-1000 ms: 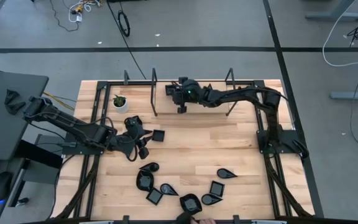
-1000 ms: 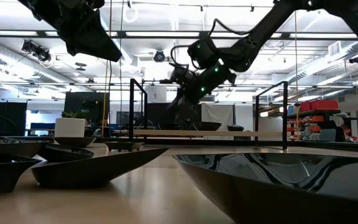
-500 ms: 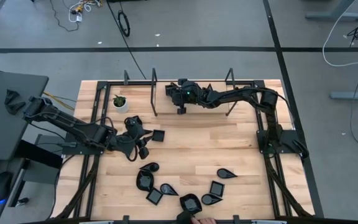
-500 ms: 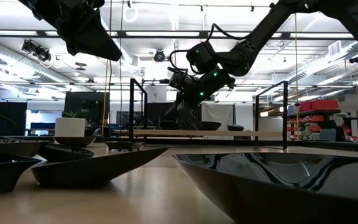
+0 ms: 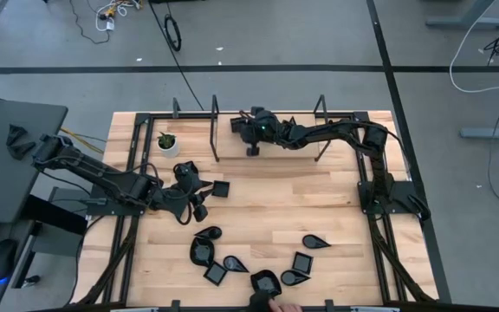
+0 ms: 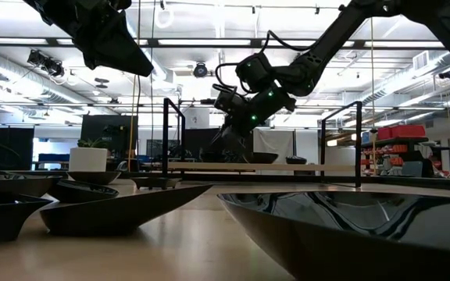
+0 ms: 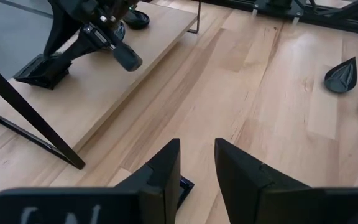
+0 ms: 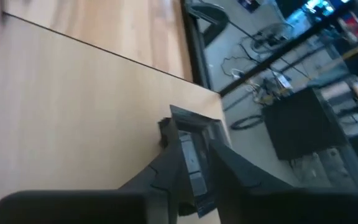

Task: Pick & Place Mini shaped plates
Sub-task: Stack the black square bowl on top of the other black square bowl on the shelf

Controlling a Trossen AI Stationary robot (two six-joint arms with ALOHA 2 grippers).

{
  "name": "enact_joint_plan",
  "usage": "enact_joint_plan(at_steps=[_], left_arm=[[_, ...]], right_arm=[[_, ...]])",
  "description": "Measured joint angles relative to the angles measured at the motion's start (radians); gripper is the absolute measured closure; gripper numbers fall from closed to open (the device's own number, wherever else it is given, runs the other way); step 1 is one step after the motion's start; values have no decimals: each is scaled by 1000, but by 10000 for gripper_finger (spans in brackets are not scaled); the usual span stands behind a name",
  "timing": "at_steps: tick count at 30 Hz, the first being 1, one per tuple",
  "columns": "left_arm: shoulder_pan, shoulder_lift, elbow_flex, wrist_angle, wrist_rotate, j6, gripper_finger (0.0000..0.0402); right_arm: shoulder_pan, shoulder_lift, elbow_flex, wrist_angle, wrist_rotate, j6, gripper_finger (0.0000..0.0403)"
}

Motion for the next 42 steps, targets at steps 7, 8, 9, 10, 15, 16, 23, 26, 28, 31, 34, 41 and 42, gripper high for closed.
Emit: enact_joint_plan(at_steps=[7,8,9,10,15,16,23,26,28,31,34,41,42], left_arm=[[0,0,0,0,-6,0,296],[0,0,0,0,-7,0,296],[0,0,0,0,-7,0,296],[0,0,0,0,-7,0,296],[0,0,0,0,-7,1,296],[0,0,0,0,-7,1,296],[0,0,0,0,-7,1,296],[0,0,0,0,-7,1,296],[0,0,0,0,-7,0,296],[0,0,0,0,-7,0,296],[0,0,0,1,-7,0,296],[0,0,0,4,-18,1,296],[1,0,0,4,-19,1,296]], right_arm=[[2,0,0,12,65,111,281],[2,0,0,14,64,129,277],[2,0,0,14,65,144,275],[1,0,0,14,65,159,274],[-11,0,39,-49,63,297,283],[-11,0,52,-69,65,323,285],[-25,-1,214,-272,80,532,299],[-39,-2,278,-382,72,585,306],[-52,-2,315,-462,71,652,313],[-82,-3,348,-549,6,764,330],[-114,-3,347,-583,-84,836,355],[-149,35,347,-572,-195,912,397],[-149,45,347,-570,-219,912,395]])
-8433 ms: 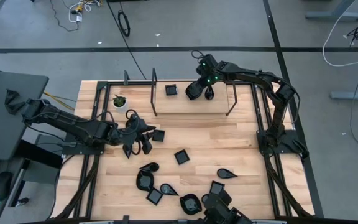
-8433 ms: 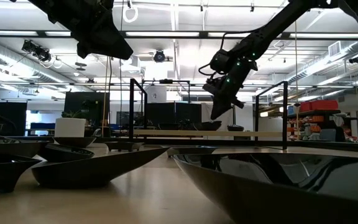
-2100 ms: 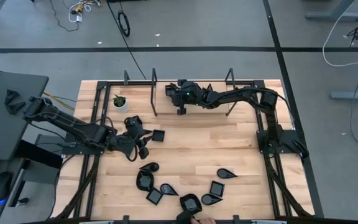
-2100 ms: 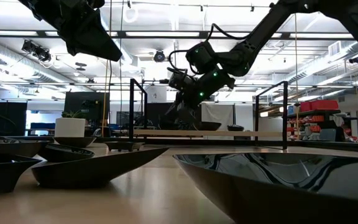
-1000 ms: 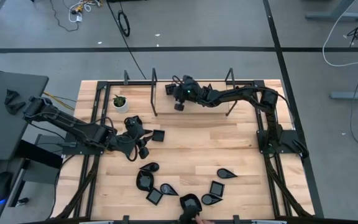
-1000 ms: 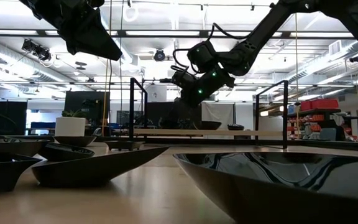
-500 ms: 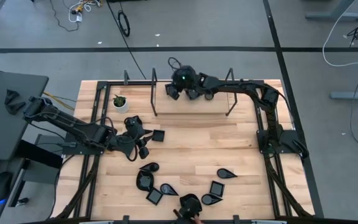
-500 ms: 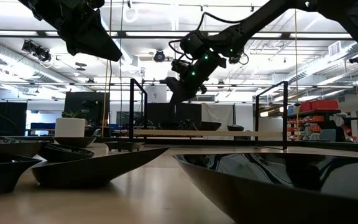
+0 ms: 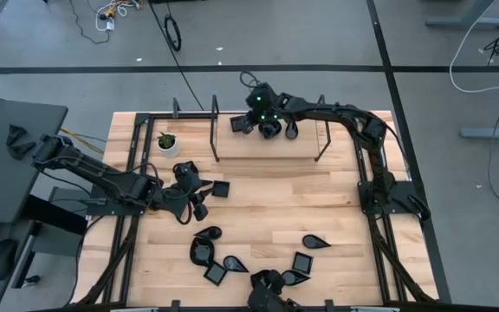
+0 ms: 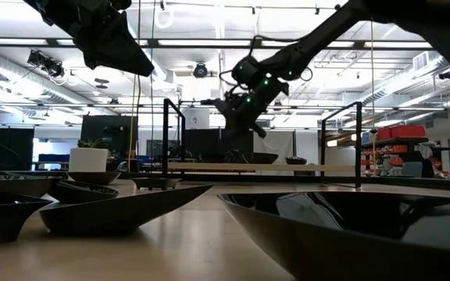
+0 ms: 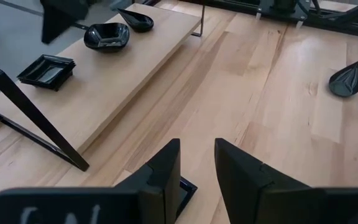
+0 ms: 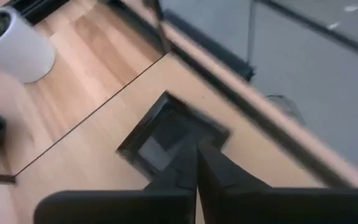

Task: Pick & Place Mini shaped plates
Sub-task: Stack the black square bowl on top of the other black square bowl on the shelf

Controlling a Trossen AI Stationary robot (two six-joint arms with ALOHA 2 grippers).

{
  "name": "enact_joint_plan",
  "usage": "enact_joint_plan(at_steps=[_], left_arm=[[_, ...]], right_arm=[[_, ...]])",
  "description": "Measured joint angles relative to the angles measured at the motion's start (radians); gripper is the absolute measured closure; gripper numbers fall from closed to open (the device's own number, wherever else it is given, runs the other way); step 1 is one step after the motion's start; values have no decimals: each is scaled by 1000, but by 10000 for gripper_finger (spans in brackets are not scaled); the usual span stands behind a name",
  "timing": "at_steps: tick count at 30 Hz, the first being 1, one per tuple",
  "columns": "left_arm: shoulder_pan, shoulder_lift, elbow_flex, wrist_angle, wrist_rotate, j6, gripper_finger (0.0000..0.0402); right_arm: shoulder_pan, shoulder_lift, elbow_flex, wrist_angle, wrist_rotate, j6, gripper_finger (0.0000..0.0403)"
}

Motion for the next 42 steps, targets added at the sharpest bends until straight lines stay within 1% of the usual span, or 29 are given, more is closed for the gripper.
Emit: enact_joint_plan(at_steps=[1,4,8,12,23,29,38,42], left_arm=[[1,0,0,1,0,3,296],[6,0,0,4,0,10,296],[6,0,0,6,0,10,296],[6,0,0,8,0,9,296],[6,0,0,7,0,6,296],[6,0,0,7,0,6,296],[6,0,0,7,0,6,296],[6,0,0,7,0,6,296]], right_arm=[[0,8,0,-12,-20,0,393],[0,25,0,-30,-31,-13,394],[0,29,0,-34,-24,-26,400],[0,32,-1,-42,-23,-48,395],[58,32,-1,-43,-33,-137,398],[71,32,-1,-15,42,-141,395],[75,32,-1,-15,49,-174,398],[77,32,-1,4,52,-125,397]])
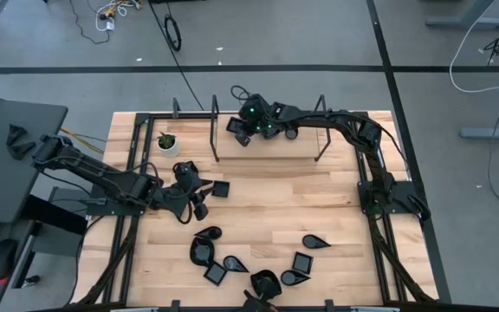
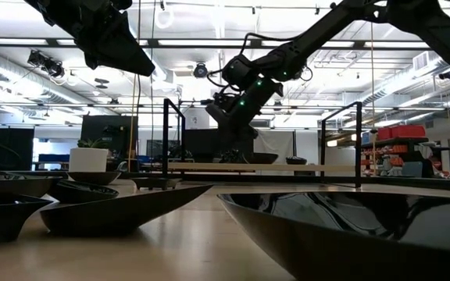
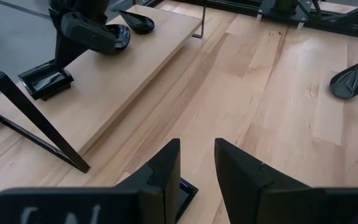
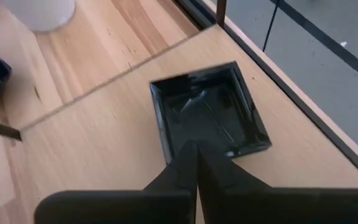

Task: Pick & Place Mini shaped plates
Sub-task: Stack the black square bowl on top of the other black square bowl on the shelf

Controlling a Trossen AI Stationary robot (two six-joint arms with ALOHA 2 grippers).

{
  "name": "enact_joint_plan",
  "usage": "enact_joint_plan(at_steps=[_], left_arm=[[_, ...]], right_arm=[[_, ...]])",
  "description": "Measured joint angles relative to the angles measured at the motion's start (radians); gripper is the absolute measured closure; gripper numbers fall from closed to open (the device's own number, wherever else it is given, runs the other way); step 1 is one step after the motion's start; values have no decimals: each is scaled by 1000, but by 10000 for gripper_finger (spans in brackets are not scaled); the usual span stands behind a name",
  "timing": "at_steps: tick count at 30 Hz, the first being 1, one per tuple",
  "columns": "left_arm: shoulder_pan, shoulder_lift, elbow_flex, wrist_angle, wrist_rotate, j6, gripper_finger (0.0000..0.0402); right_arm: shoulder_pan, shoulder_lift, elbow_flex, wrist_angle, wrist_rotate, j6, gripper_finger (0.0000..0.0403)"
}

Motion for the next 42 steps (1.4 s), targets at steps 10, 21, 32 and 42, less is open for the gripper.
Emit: enact_joint_plan(at_steps=[10,21,32,42], left_arm=[[1,0,0,0,15,0,296],[0,0,0,9,11,-2,296],[0,0,0,9,11,-1,296],[0,0,0,9,11,-4,296]], right_arm=[[30,-29,0,63,78,-100,397],[-43,-7,1,46,-84,-92,397],[-72,23,1,-12,-181,-162,397],[-70,8,1,-106,-161,-240,397]])
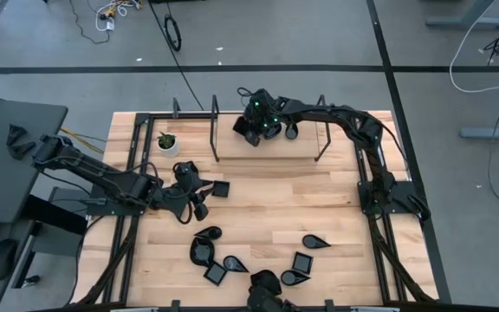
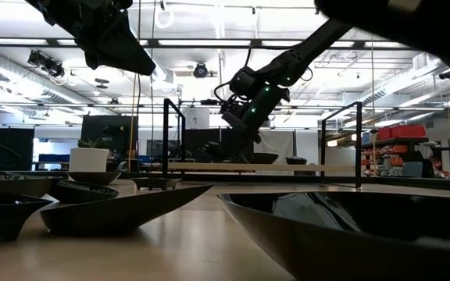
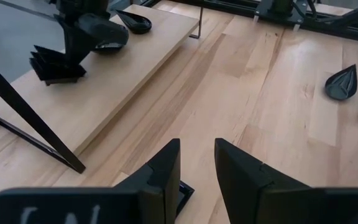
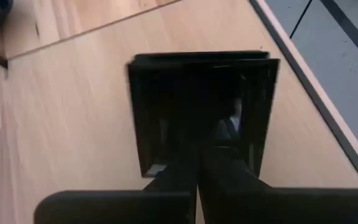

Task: Pick & Place Mini shaped plates
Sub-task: Stack the black square bowl on top of the other black square bowl on the shelf

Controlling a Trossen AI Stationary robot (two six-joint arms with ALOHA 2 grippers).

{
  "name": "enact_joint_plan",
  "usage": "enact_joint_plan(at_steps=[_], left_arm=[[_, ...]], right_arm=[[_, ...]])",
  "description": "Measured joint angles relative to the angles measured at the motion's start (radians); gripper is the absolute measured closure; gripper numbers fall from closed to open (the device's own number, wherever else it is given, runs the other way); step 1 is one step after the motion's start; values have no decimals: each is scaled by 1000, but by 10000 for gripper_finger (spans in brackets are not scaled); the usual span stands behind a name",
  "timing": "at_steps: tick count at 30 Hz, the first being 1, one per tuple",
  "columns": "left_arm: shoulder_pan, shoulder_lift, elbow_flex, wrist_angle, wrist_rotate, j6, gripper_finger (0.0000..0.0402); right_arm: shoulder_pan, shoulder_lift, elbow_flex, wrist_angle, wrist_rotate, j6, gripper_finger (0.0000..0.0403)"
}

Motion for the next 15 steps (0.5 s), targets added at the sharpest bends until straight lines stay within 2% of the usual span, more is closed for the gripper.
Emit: enact_joint_plan(at_steps=[8,12,15], left_arm=[[0,0,0,0,0,-4,296],[0,0,0,-1,0,-5,296],[0,0,0,-1,0,-5,296]], right_arm=[[28,-13,0,-64,2,-77,397],[42,-23,0,-59,78,-88,397],[48,-48,0,-53,94,-89,397]])
